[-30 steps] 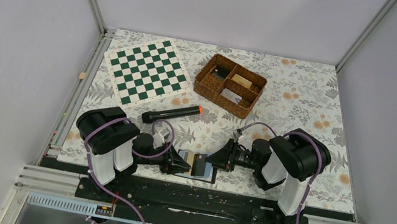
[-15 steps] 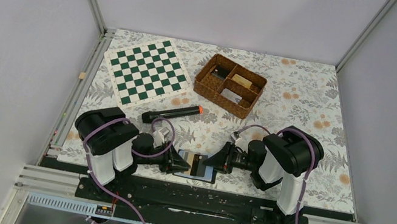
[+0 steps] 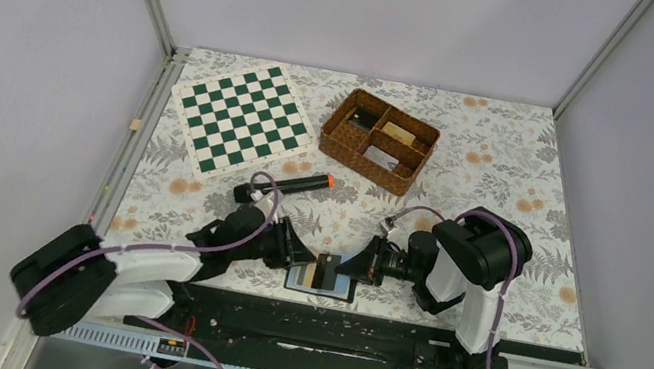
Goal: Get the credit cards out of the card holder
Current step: Remove the credit card from the card holder.
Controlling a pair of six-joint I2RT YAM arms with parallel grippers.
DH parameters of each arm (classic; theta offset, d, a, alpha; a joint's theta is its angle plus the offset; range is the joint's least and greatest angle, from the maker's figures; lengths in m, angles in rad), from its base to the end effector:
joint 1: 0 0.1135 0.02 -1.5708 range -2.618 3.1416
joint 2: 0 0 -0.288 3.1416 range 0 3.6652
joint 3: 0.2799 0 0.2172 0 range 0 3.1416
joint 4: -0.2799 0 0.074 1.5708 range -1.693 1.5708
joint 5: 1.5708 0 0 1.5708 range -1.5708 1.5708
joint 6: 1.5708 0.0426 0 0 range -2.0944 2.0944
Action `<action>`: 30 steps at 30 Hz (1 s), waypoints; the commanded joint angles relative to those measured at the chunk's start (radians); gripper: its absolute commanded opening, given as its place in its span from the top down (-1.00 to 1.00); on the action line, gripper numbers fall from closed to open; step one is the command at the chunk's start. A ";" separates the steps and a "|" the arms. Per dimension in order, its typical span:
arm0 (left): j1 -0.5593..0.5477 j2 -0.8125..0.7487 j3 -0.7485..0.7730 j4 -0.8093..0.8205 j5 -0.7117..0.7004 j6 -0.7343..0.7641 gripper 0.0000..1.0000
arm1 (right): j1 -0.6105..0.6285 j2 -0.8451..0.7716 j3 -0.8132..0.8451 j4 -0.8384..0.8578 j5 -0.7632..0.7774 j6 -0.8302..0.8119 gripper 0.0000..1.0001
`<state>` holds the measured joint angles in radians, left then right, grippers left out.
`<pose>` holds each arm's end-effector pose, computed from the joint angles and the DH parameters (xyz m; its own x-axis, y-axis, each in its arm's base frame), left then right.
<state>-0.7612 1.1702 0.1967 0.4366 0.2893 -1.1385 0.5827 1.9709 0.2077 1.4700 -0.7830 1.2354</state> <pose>0.1171 -0.1284 0.1811 -0.9166 -0.3287 -0.2275 0.0151 0.5402 -0.8414 0.1930 0.1632 0.1323 -0.9802 0.1556 -0.1226 -0.0861 0.2227 0.9711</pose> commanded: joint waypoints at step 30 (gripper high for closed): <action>-0.046 -0.099 -0.003 0.024 -0.025 0.124 0.03 | 0.008 -0.132 0.022 0.028 -0.092 -0.060 1.00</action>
<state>-0.8097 1.1046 0.2062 0.3252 0.2153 -1.0138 0.5827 1.8931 0.2180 1.4494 -0.8299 1.1973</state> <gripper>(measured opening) 0.480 0.087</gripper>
